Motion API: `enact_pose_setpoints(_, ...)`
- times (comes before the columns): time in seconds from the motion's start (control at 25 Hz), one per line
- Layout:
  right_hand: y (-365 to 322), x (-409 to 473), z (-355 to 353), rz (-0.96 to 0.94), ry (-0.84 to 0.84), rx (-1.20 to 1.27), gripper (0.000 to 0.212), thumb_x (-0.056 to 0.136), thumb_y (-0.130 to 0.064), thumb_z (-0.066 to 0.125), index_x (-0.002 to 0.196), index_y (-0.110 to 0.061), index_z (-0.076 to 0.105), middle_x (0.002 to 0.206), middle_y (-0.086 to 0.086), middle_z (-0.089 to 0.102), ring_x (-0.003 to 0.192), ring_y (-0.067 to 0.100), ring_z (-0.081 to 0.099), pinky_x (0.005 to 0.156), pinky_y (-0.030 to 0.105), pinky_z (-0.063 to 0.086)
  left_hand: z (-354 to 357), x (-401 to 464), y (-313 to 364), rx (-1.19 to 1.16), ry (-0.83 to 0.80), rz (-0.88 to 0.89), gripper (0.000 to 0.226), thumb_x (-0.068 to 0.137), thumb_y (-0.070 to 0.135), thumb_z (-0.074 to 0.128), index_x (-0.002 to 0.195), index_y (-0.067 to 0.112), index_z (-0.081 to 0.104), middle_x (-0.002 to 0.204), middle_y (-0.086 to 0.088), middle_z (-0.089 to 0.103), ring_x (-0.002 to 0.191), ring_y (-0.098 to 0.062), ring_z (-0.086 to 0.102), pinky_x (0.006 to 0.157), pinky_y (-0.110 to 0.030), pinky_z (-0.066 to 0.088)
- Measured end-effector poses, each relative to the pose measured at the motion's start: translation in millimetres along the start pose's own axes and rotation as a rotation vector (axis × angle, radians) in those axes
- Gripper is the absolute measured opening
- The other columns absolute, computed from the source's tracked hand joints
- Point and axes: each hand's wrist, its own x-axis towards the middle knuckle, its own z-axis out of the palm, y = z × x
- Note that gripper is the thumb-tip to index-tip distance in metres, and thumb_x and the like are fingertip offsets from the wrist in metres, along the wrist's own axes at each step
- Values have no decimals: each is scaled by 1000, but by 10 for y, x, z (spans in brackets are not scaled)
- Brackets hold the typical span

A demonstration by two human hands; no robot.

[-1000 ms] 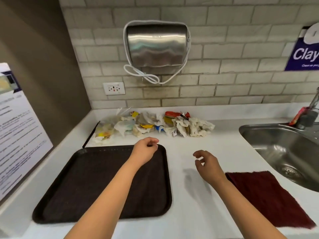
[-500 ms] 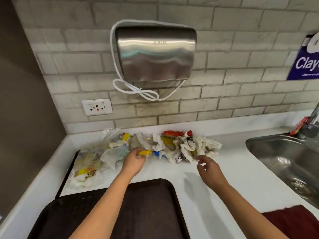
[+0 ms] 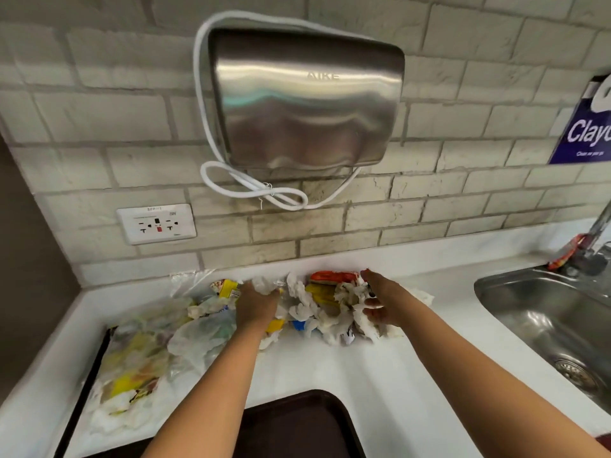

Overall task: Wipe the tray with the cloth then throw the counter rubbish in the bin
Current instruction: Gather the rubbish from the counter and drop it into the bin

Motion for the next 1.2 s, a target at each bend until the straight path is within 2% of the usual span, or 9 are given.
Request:
enact_pose_setpoints(0.12, -22, 66, 127, 40, 13, 29, 7, 92, -7, 47, 87, -1, 49, 71, 10, 48, 60, 18, 47, 52, 25, 38, 27, 65, 37, 26, 11, -22, 38, 80, 13, 56, 117, 4, 58, 119, -17, 62, 111, -35, 57, 90, -37, 47)
enact_pose_setpoints(0.2, 1, 96, 133, 34, 9, 20, 22, 92, -1, 38, 72, -6, 44, 66, 8, 43, 55, 16, 40, 50, 24, 33, -63, 51, 108, 32, 33, -16, 32, 85, 8, 47, 112, -4, 59, 116, -21, 61, 108, -36, 58, 85, -36, 47)
enact_pose_setpoints(0.36, 98, 58, 65, -11, 72, -131, 26, 93, -1, 34, 68, -8, 38, 60, 7, 34, 49, 19, 31, 42, 22, 27, -259, -169, 201, -80, 163, 65, 23, 89, -2, 39, 106, -1, 54, 90, -8, 52, 91, -28, 55, 71, -27, 37)
enact_pose_setpoints(0.44, 196, -51, 30, -54, 109, -240, 23, 91, 1, 29, 72, -6, 40, 60, 6, 35, 49, 18, 31, 41, 22, 25, -319, -281, 202, -99, 183, 134, 36, 92, -2, 38, 126, 0, 48, 94, -9, 57, 103, -32, 56, 76, -27, 39)
enact_pose_setpoints(0.56, 405, -114, -6, -253, 121, -358, 21, 91, -3, 28, 99, -6, 47, 69, 4, 39, 56, 17, 35, 45, 24, 29, -358, -376, 213, -101, 194, 214, 43, 96, 3, 36, 138, 8, 40, 131, -18, 54, 114, -33, 55, 87, -29, 42)
enact_pose_setpoints(0.76, 667, -319, -80, -468, 234, -389, 30, 97, -11, 29, 118, -1, 49, 98, 13, 55, 82, 25, 48, 70, 29, 36, -469, -591, 258, -177, 242, 270, 40, 97, 3, 34, 136, 7, 42, 121, -20, 58, 105, -29, 56, 77, -23, 35)
enact_pose_setpoints(0.92, 778, -490, -227, -510, 267, -369, 37, 97, -7, 28, 132, -1, 40, 99, 14, 56, 86, 30, 52, 71, 30, 37, -539, -721, 233, -289, 275, 296, 40, 98, 5, 35, 137, 5, 40, 131, -18, 53, 122, -31, 50, 99, -30, 39)
enact_pose_setpoints(1.04, 854, -583, -360, -510, 284, -360, 44, 94, -2, 28, 137, -5, 38, 114, 19, 58, 95, 33, 55, 73, 30, 38, -537, -993, 299, -348, 290, 326, 40, 97, 5, 37, 137, 3, 39, 131, -18, 53, 121, -32, 51, 94, -25, 40)
enact_pose_setpoints(1.2, 995, -767, -587, -473, 237, -217, 34, 92, -3, 32, 119, -6, 52, 77, 4, 53, 64, 18, 46, 55, 27, 32, -447, -1453, 474, -471, 220, 253, 46, 96, 6, 42, 141, 6, 33, 129, -12, 50, 123, -30, 48, 92, -23, 38)
